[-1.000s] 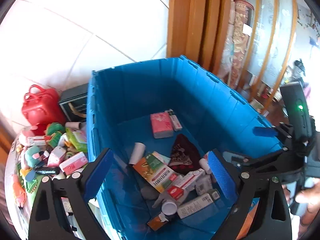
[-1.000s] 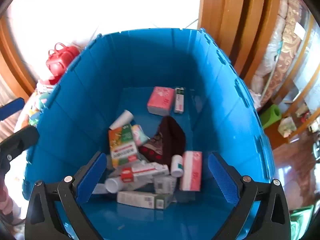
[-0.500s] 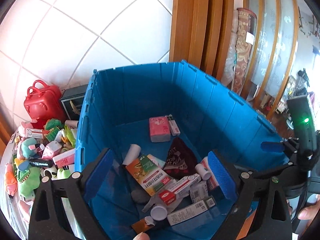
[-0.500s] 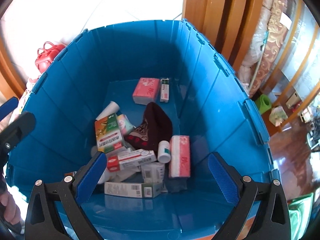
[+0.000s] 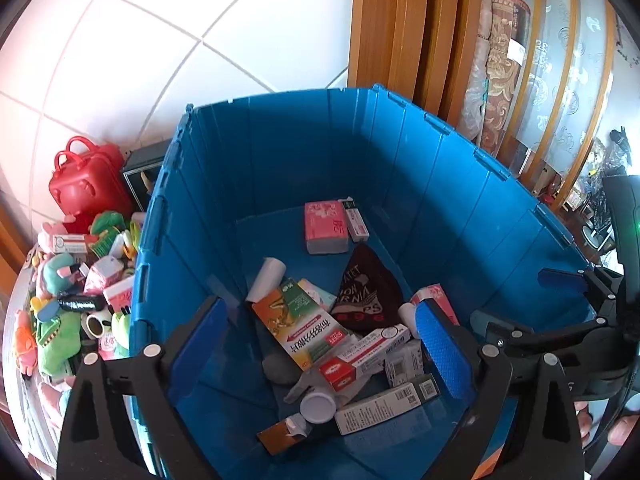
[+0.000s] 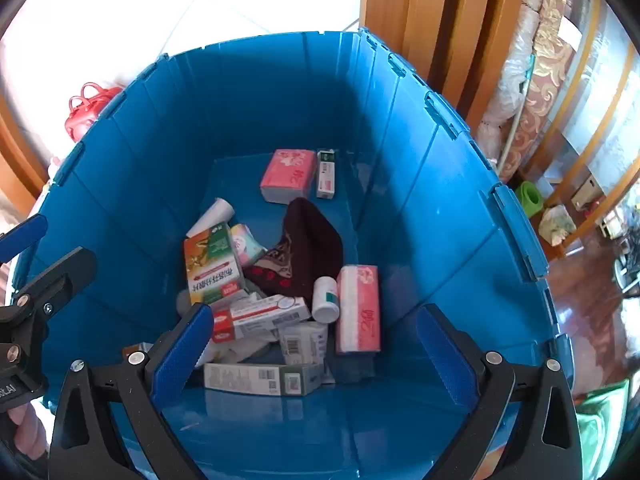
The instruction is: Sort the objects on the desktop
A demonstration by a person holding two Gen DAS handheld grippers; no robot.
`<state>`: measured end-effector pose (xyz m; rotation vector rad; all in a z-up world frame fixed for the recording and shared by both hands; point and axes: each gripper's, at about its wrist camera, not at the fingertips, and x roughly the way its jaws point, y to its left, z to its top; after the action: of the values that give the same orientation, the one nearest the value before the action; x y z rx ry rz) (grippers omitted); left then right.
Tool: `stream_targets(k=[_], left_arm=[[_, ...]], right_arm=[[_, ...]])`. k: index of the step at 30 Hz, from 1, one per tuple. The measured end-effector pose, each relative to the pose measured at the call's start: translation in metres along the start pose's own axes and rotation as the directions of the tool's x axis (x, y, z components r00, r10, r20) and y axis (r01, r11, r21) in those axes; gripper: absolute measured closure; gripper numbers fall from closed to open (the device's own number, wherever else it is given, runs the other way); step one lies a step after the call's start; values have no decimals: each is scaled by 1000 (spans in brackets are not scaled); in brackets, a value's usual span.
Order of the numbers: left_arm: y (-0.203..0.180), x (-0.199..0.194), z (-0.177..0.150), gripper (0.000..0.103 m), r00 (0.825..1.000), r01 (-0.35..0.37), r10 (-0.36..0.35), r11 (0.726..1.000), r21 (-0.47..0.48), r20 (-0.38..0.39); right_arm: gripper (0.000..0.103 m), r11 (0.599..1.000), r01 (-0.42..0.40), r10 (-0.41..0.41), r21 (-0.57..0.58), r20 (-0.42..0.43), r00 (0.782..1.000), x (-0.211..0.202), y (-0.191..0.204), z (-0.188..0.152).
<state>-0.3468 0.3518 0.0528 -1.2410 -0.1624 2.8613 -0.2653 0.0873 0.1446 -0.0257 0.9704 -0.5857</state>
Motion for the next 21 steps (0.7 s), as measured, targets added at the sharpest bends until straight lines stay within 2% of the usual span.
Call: stream_targets(k=[10,21], left_arm=[[-1,18,-2,6,994,9,-11,1000,-19,-105],[-3,29,-5,6,990,27,-30,999,-29,-140]], right_arm=[[0,1000,20,-21,-16,-50,999,15,-2,-1],[0,999,36,-38,-33,-77,996,27,0,-5]])
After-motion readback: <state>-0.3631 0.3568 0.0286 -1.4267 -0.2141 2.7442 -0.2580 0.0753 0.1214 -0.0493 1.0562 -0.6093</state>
